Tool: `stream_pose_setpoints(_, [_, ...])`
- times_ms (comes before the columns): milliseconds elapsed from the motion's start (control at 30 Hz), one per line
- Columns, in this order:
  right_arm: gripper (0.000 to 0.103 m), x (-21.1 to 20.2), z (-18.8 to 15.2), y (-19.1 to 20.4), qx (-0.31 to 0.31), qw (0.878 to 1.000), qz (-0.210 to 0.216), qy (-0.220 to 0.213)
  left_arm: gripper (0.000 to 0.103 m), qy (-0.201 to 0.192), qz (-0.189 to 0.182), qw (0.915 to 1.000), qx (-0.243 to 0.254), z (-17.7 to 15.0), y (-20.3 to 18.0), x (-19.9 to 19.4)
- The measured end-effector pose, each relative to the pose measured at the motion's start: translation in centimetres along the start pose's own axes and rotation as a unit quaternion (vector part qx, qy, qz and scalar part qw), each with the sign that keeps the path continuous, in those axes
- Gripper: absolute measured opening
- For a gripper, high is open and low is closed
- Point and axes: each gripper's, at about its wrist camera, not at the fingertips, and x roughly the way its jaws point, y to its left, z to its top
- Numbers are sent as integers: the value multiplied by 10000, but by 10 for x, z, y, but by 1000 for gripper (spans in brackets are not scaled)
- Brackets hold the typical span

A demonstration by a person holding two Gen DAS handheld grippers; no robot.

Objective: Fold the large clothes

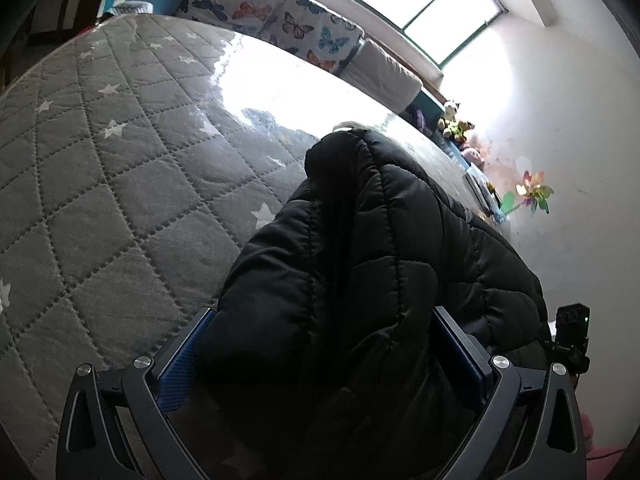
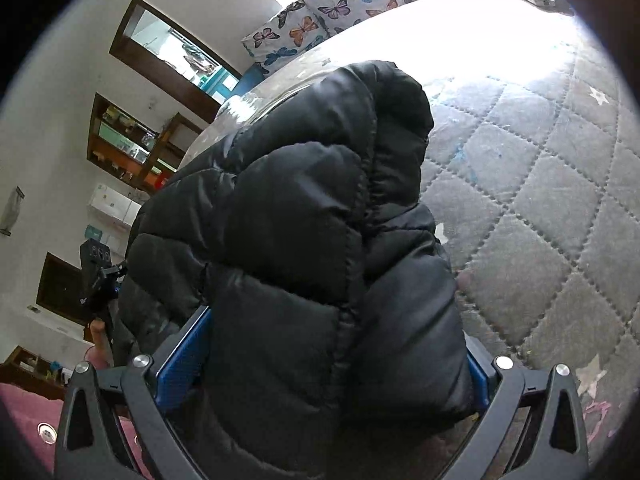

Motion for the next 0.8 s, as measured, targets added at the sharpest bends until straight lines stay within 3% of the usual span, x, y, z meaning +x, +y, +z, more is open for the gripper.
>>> stream_pose_setpoints(167, [103, 0, 3, -3, -19, 10000, 66, 42, 103, -245, 10, 9994, -228, -7, 2, 0])
stream_pose_setpoints(800, [103, -6, -2, -8, -61, 9999, 137, -86, 103, -168, 47, 9994, -313, -5, 4, 5])
